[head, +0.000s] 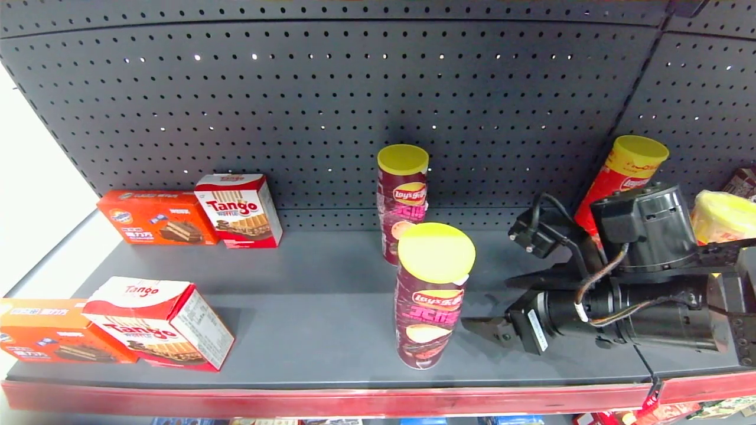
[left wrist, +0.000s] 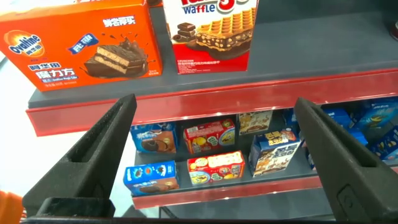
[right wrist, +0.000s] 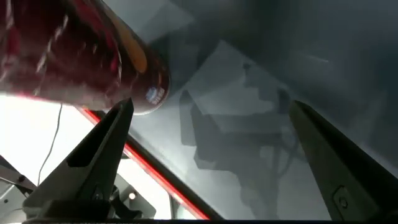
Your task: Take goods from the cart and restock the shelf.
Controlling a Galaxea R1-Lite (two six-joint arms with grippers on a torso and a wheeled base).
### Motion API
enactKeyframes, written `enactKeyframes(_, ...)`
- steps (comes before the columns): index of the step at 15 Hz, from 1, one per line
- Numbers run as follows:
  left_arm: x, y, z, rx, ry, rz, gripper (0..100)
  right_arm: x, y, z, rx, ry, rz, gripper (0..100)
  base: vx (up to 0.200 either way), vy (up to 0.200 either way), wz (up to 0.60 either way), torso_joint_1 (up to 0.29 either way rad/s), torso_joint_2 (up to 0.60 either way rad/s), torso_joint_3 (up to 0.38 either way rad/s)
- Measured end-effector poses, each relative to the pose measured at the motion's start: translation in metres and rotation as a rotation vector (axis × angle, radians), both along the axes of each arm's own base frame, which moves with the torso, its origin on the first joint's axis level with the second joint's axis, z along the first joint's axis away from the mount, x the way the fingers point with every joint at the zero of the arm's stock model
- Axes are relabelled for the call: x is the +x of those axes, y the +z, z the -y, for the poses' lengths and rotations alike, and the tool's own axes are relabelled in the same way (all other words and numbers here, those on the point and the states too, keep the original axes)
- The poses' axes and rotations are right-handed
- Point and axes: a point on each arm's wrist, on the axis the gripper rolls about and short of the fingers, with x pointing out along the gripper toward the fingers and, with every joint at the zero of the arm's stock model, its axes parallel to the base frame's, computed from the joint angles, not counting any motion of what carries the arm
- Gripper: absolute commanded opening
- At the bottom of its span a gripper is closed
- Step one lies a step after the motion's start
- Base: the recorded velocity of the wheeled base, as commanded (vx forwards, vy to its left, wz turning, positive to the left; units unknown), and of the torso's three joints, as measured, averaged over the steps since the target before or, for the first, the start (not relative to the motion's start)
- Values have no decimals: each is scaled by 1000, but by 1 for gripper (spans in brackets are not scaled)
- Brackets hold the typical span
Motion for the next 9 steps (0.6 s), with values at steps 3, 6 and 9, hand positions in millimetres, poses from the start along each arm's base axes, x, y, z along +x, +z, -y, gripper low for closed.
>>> enactKeyframes(3, 0, 0, 0, 0, 0, 0, 100, 5, -4, -6, -8, 4, -10, 100, 0, 0, 0, 0, 0, 0)
enactKeyframes(6, 0, 0, 0, 0, -1, 0, 100, 9, -5, -9, -10, 6, -13, 100, 0, 0, 0, 0, 0, 0)
enactKeyframes(9, 0, 0, 0, -1, 0, -1, 100, 12, -6, -14, -11, 12, -14, 100, 0, 0, 0, 0, 0, 0)
